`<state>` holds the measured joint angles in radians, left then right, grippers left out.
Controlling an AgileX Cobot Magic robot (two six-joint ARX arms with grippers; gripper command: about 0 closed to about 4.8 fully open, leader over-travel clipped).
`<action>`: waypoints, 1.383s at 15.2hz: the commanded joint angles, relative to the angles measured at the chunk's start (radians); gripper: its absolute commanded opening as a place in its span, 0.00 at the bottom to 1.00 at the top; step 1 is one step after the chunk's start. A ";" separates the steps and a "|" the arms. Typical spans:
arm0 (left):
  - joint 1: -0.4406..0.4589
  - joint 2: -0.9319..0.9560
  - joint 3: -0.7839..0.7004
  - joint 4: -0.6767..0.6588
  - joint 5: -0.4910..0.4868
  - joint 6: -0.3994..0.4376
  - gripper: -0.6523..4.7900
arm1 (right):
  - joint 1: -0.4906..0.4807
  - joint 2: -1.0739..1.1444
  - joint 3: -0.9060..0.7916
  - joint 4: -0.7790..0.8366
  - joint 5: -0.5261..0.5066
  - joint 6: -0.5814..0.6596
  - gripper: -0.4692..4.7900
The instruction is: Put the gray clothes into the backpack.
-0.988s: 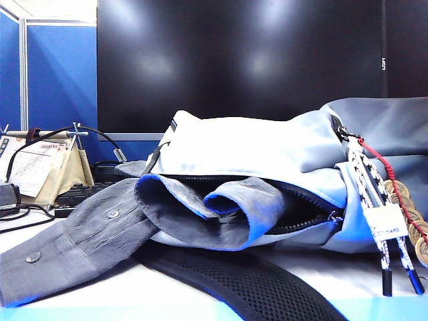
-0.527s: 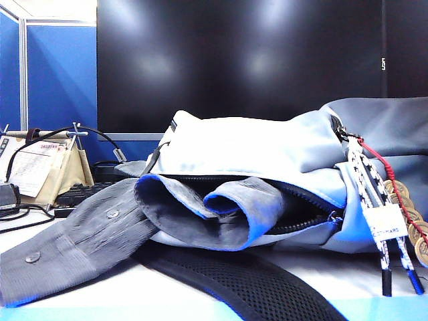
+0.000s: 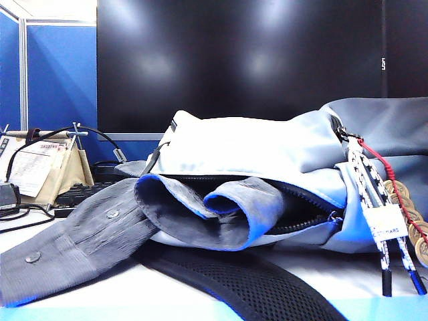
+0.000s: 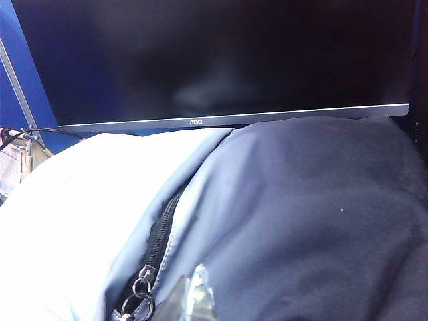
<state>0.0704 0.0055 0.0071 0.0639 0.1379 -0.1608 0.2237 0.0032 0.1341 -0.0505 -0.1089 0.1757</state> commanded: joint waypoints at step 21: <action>0.000 -0.002 0.000 0.009 -0.003 0.003 0.11 | -0.203 -0.002 -0.134 0.014 0.133 -0.101 0.08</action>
<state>0.0704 0.0055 0.0071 0.0639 0.1379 -0.1577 0.0227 0.0032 0.0086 -0.0631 0.0116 0.0780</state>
